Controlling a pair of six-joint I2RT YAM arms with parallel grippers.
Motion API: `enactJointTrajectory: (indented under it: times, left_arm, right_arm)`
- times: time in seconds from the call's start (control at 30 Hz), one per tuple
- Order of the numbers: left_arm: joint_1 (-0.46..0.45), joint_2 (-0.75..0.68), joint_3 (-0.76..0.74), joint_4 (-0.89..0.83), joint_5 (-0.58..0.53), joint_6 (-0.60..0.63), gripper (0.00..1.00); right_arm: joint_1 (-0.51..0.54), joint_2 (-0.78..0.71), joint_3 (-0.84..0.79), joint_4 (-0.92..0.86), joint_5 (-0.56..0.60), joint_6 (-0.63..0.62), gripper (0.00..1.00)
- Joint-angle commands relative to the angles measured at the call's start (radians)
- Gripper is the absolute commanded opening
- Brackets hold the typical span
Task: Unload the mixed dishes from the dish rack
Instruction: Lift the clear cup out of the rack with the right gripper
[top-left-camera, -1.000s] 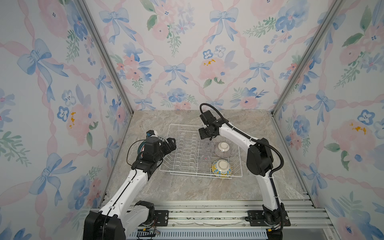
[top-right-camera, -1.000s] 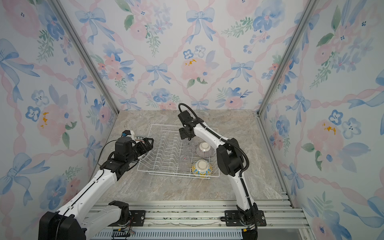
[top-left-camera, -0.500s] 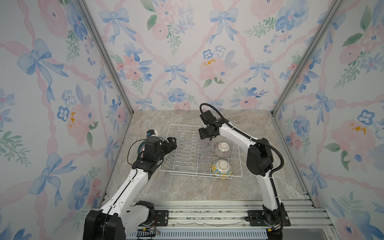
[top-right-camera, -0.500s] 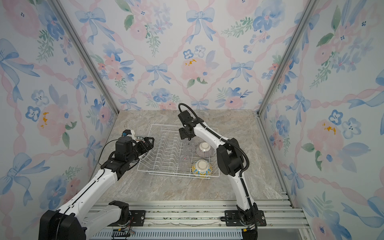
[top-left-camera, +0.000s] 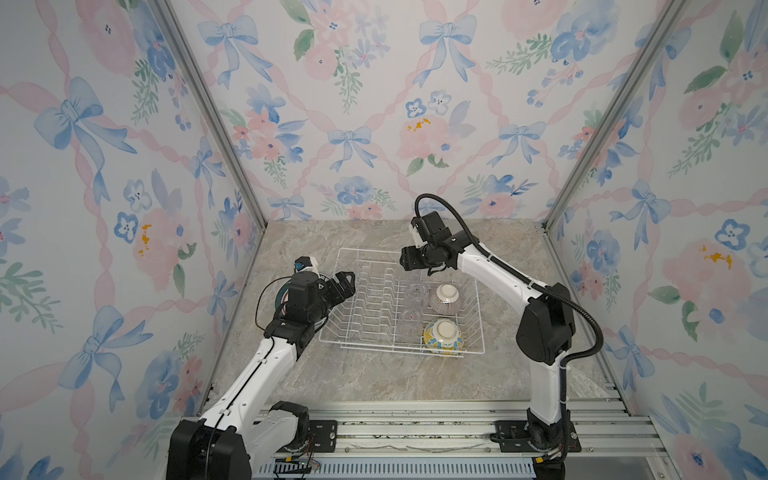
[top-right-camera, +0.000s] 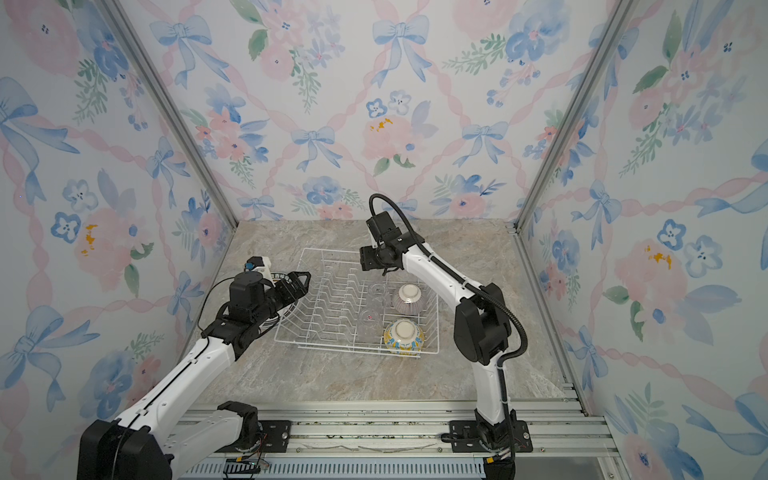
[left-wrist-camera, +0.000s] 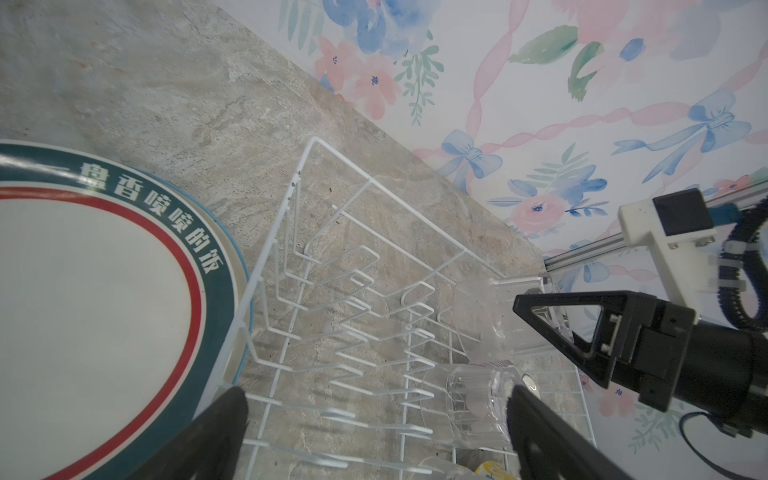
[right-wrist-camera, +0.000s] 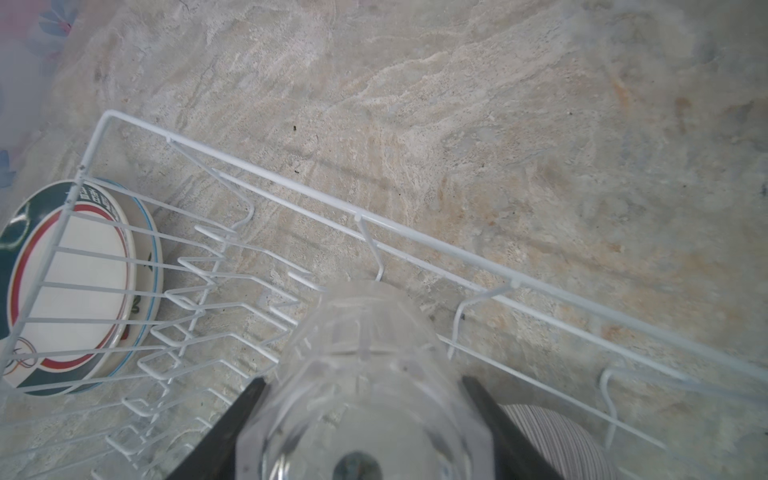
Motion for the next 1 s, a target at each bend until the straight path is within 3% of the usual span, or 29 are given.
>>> enactJointTrajectory:
  times: [0.0,0.27,0.47,0.97]
  left_arm:
    - [-0.006,0.013,-0.029,0.125,0.087,-0.018,0.98]
    - [-0.040,0.098,-0.014,0.304,0.233,-0.050,0.98]
    - [-0.092,0.151,0.006,0.415,0.267,-0.029,0.98]
    - [-0.154,0.319,0.047,0.775,0.396,-0.061,0.85]
  right_arm:
    - [-0.025,-0.070,-0.036,0.055,-0.077,0.063,0.47]
    - [-0.056,-0.197,-0.157,0.179,-0.190,0.164,0.46]
    - [-0.071,-0.257,-0.199,0.243,-0.261,0.242,0.46]
    - [-0.097,-0.338,-0.305,0.389,-0.403,0.420,0.47]
